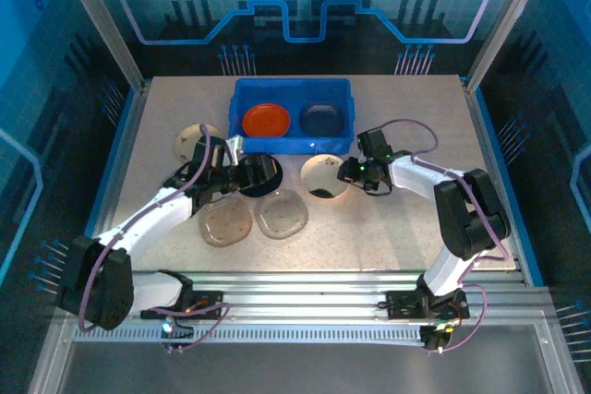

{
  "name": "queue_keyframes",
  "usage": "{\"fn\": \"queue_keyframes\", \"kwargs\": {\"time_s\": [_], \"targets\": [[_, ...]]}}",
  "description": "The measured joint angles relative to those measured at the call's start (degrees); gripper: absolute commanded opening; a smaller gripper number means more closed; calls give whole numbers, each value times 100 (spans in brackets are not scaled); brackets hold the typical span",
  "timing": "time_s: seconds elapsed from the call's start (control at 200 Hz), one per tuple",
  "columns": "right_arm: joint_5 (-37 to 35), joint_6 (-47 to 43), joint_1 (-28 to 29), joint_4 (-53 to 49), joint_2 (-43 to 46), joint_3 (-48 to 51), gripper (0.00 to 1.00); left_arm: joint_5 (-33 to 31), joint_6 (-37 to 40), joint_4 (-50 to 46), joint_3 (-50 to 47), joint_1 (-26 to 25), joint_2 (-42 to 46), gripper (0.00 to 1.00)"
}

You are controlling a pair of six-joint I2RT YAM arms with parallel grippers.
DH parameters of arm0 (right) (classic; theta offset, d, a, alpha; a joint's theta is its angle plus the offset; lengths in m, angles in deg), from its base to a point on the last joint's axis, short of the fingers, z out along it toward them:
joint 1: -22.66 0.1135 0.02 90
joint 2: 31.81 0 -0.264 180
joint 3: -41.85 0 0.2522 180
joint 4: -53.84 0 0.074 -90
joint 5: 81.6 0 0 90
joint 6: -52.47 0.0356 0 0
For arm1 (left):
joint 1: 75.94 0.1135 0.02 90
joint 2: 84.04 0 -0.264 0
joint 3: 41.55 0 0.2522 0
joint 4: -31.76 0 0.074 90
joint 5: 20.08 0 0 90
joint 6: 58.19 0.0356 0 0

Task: Place the plates into the plastic bin on the countertop

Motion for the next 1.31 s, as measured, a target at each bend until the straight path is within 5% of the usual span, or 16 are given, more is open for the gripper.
{"fn": "queue_keyframes", "kwargs": {"time_s": [0.6,0.941,1.306], "targets": [[175,190,-4,260,-398,17,27,2,0,103,4,0,-157,92],[595,455,-214,763,-424,291,0,9,-2,107,15,0,-278,91],[826,492,-365,938,212,839,0,87,-2,129,188,-13,-339,88]]}}
